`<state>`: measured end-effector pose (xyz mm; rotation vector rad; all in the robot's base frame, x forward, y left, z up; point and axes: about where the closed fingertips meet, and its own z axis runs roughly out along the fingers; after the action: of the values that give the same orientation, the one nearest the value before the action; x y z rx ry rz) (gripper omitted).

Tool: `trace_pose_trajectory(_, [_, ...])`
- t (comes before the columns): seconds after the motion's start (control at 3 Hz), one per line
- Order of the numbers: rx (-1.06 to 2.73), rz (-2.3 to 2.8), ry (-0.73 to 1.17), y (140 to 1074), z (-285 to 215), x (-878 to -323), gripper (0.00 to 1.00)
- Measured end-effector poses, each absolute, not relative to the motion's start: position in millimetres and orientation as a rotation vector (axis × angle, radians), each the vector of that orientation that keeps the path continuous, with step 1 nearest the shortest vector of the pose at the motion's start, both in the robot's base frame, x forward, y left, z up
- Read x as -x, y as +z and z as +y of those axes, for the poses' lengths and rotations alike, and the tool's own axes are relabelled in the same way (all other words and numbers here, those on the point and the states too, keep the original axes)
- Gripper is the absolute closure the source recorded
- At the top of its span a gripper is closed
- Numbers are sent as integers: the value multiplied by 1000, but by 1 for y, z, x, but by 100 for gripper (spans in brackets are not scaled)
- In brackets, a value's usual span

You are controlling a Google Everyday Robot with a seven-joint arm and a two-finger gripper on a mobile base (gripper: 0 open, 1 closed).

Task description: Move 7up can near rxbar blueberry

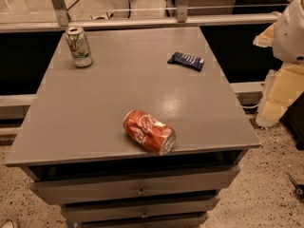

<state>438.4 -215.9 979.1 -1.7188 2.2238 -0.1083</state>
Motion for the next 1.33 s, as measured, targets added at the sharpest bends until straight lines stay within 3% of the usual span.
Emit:
trace_pose_trajectory(0.67, [1743, 2176, -69, 977, -206, -444, 0])
trace_pose_trajectory(1.33, [1830, 1895, 103, 960, -104, -505, 0])
